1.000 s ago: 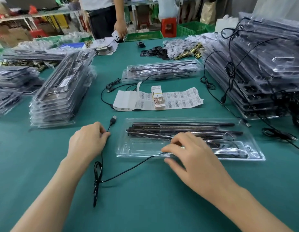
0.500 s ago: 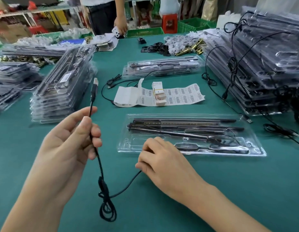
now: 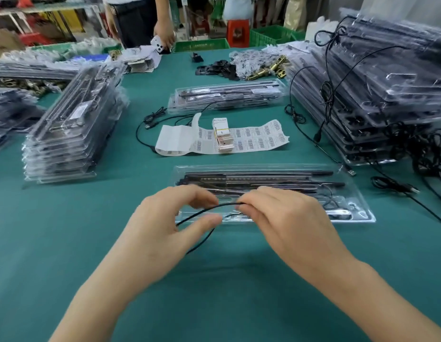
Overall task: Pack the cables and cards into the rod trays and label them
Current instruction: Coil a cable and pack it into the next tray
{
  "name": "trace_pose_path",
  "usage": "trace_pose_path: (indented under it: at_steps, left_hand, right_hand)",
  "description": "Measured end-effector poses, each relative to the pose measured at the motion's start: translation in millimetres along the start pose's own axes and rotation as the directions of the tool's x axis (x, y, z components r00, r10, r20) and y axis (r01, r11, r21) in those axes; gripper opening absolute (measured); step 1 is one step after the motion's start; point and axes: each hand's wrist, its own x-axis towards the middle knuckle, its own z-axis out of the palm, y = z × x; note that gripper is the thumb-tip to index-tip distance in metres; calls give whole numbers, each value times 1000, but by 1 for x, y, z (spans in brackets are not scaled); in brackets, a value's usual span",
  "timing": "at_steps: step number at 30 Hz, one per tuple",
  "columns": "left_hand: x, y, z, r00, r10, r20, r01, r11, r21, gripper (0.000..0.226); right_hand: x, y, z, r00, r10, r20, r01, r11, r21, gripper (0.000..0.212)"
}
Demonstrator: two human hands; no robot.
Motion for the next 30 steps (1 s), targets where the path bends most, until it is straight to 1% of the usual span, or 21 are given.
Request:
trace_pose_path:
  at_steps: [1, 2, 4, 7, 9, 11, 12, 13, 15, 16, 17, 19, 21, 23, 25, 27, 29, 30]
  left_hand:
    - [-4, -6, 0, 999, 10, 43, -16, 991, 133, 31]
    - [-8, -9, 0, 995, -11, 101, -12, 973, 229, 36]
    - [-14, -16, 0, 977, -99, 189, 26, 934, 356, 41]
    - [-18, -21, 2, 953, -168, 252, 45, 900, 433, 44]
    - [-18, -22, 1, 956, -155, 250, 21, 884, 468, 38]
    - [-17, -24, 0, 962, -134, 237, -6, 858, 513, 28]
    - [-17, -28, -1, 965, -116, 236, -17, 869, 495, 25]
    - [-15, -31, -2, 966, -96, 240, -17, 904, 426, 23]
    - [-13, -35, -1, 970, -43, 238, 8, 989, 146, 27]
    - [-12, -34, -1, 974, -15, 228, 15, 1000, 1, 29]
    - [-11, -33, 1, 978, 3, 211, 20, 994, -109, 29]
    - [-9, -29, 6, 988, 0, 157, 43, 961, -273, 30]
    - [-7, -24, 16, 995, -83, 59, 101, 892, -441, 24]
    - [-5, -18, 29, 976, -213, -44, 149, 803, -577, 13]
    - [-7, -11, 43, 947, -303, -107, 175, 764, -622, 10]
    - [-11, -6, 55, 930, -348, -120, 205, 762, -614, 11]
    - [-15, -4, 58, 921, -377, -98, 255, 774, -580, 20]
    - [-19, -6, 56, 921, -376, -100, 272, 805, -527, 29]
  right_hand:
    - [-4, 3, -1, 997, 69, 19, -70, 997, 45, 20]
    - [-8, 5, 0, 992, 126, 31, -128, 989, 69, 18]
    - [-13, 6, 2, 980, 192, 45, -194, 979, 58, 15]
    - [-16, 4, 4, 974, 218, 60, -222, 973, 57, 11]
    - [-16, 5, 6, 974, 214, 73, -217, 975, 39, 15]
    - [-16, 6, 10, 977, 187, 101, -182, 982, -60, 20]
    - [-16, 7, 12, 981, 166, 98, -155, 981, -115, 24]
    - [-15, 6, 15, 986, 144, 81, -131, 980, -151, 27]
    - [-13, 1, 21, 994, 101, 31, -93, 978, -185, 31]
    - [-12, -4, 24, 997, 80, 14, -76, 979, -188, 31]
    - [-11, -9, 27, 998, 66, 7, -63, 981, -183, 31]
    - [-10, -19, 34, 999, 42, 23, -38, 988, -151, 28]
    - [-7, -28, 37, 995, 54, 84, -44, 992, -115, 29]
    - [-4, -32, 40, 987, 86, 134, -73, 993, -98, 25]
    - [-1, -34, 42, 975, 125, 184, -111, 990, -86, 20]
    - [1, -33, 45, 954, 180, 239, -175, 984, -42, 21]
    - [2, -30, 47, 934, 232, 272, -243, 970, 10, 23]
    - [3, -29, 47, 929, 246, 276, -260, 966, 13, 25]
